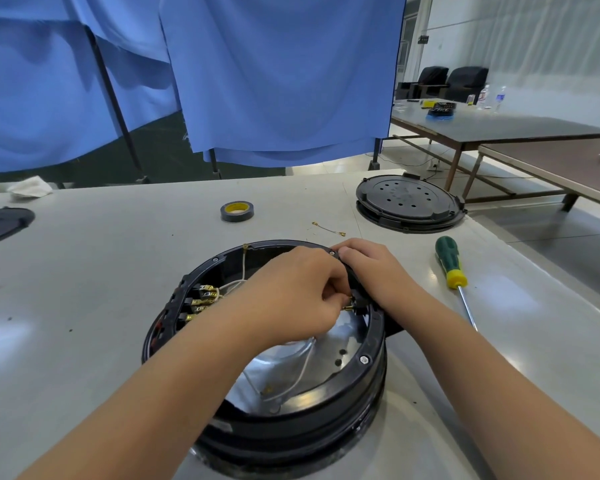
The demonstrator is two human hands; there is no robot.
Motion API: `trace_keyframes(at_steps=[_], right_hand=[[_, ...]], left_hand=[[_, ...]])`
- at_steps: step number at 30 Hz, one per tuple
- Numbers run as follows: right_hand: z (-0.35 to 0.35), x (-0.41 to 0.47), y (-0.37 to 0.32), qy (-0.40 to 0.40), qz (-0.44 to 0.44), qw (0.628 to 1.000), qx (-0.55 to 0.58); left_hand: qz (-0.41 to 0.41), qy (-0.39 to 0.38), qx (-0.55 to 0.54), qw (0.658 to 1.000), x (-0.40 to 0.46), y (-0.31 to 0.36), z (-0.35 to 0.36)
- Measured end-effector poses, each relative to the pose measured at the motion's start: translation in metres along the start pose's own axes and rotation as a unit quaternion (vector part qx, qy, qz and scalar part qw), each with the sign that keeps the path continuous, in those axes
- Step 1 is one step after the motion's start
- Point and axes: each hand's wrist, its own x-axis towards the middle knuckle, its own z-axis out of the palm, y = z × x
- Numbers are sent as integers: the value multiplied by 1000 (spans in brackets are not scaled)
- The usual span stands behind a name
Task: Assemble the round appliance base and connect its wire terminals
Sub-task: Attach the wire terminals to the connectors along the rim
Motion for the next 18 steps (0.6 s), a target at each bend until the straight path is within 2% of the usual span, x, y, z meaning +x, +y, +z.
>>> trace_keyframes(at_steps=[5,8,11,14,16,18], right_hand=[[-2,0,0,5,1,1000,7],[-5,1,-1,6,13,999,29],[-12,11,0,33,19,999,18],[-20,31,6,54,12,994,-89],[-24,49,12,37,10,982,-186],[-26,68,16,15,14,959,-284]], left_hand=[[-17,-12,-88,996,-2,-7,-2],[-25,38,-114,992,-3,-16,-7],[-63,84,38,994,1,-30,-11],[-146,-3,157,977,1,-38,-8],[-161,-62,191,966,0,-40,-1],[-156,-60,204,965,-1,-40,2]])
